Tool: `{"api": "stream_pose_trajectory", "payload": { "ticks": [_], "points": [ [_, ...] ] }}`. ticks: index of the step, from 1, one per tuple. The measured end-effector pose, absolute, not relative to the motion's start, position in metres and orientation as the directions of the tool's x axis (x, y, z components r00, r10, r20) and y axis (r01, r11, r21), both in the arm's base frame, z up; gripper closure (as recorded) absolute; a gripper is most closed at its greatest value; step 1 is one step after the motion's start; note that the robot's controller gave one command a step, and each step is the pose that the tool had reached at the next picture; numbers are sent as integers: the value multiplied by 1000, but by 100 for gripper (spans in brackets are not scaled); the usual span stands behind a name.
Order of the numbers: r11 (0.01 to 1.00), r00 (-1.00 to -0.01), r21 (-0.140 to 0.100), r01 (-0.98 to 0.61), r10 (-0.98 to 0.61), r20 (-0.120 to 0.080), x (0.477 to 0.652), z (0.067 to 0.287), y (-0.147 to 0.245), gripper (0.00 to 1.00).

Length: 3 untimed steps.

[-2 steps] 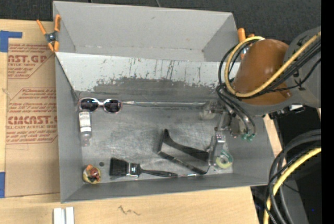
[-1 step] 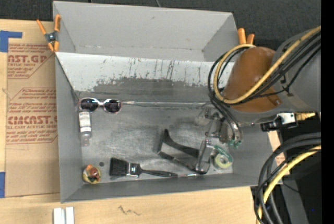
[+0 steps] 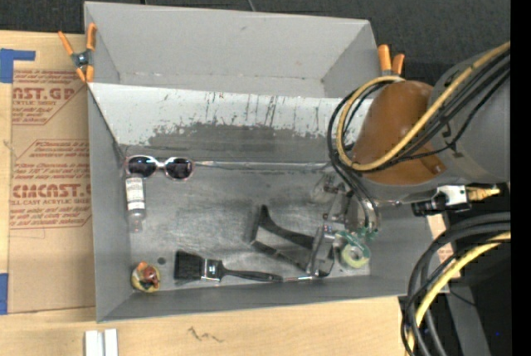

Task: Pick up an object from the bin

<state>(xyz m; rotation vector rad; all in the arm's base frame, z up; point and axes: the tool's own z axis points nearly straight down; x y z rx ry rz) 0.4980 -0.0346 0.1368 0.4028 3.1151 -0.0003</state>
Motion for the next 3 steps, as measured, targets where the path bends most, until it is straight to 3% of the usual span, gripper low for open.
{"api": "stream_pose_trajectory", "payload": {
  "ticks": [1,2,3],
  "points": [
    [894,-894,1,448,448,-1,490,76,-22,0],
    [904,-904,4,427,427,-16,484,72,-15,100],
    [904,-904,4,427,427,-17,484,72,-15,100]
  ]
}}
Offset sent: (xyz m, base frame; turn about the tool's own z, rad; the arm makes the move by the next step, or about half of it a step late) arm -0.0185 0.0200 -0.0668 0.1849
